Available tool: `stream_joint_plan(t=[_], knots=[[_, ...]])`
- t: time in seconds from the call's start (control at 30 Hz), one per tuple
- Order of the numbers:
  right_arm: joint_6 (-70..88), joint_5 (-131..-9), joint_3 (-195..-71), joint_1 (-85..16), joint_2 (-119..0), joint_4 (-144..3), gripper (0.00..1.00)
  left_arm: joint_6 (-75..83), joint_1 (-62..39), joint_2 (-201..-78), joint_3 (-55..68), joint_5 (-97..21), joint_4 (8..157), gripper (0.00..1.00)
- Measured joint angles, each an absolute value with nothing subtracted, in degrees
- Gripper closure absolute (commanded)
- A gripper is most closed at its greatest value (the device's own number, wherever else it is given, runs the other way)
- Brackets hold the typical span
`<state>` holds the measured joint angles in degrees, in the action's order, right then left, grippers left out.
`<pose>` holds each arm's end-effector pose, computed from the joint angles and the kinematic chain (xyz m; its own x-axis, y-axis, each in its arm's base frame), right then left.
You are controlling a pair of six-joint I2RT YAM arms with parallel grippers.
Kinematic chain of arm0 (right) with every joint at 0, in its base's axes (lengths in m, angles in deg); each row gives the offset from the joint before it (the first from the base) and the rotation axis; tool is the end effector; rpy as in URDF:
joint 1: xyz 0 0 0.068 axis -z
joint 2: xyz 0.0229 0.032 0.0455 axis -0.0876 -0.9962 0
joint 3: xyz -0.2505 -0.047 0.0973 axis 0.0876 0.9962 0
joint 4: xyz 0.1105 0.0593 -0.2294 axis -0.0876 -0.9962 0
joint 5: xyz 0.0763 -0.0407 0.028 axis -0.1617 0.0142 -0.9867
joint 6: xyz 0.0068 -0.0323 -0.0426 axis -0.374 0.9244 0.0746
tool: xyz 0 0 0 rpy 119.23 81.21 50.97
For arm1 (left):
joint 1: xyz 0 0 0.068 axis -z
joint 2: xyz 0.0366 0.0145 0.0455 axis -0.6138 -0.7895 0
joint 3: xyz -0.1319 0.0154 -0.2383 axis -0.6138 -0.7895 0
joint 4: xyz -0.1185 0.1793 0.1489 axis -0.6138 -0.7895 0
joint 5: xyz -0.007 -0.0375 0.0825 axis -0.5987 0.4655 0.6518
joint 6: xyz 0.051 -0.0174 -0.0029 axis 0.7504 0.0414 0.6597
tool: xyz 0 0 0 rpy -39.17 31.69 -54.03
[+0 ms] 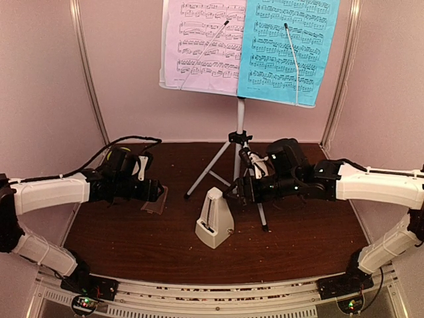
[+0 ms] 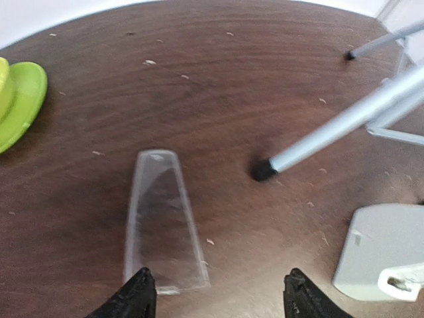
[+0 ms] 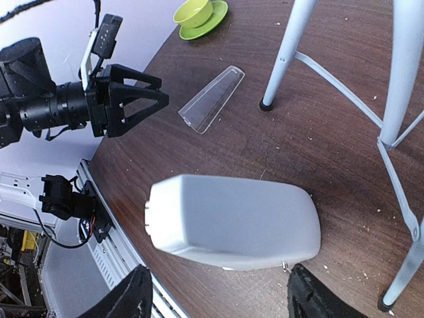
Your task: Set up the instrument practice props
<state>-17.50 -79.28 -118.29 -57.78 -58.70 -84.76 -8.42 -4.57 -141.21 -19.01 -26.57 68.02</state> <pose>0.1829 0.2575 0.2869 -0.7857 -0.1598 -0.5976 -0.5659 0.5758 0.5901 0.2363 -0.1530 0.2246 -0.7305 -0.0104 -0.6828 0.2375 0.9336 -0.2684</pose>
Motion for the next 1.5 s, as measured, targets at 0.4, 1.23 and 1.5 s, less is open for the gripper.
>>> stream_joint_plan(t=[0.4, 1.23, 1.5], knots=[[-17.8, -78.0, -103.8, -58.0, -57.6, -84.0, 0.56, -11.7, 6.9, -146.5, -26.8, -32.7, 83.9, 0.55], [-16.5, -72.3, -114.4, -58.0, -72.8, -81.4, 0.72, -13.5, 14.4, -156.0, -26.6, -38.2, 95.6, 0.66], [-15.6, -71.5, -115.4, -58.0, -73.3, -80.7, 0.65, -14.9, 16.0, -153.6, -29.5, -37.0, 96.6, 0.65]])
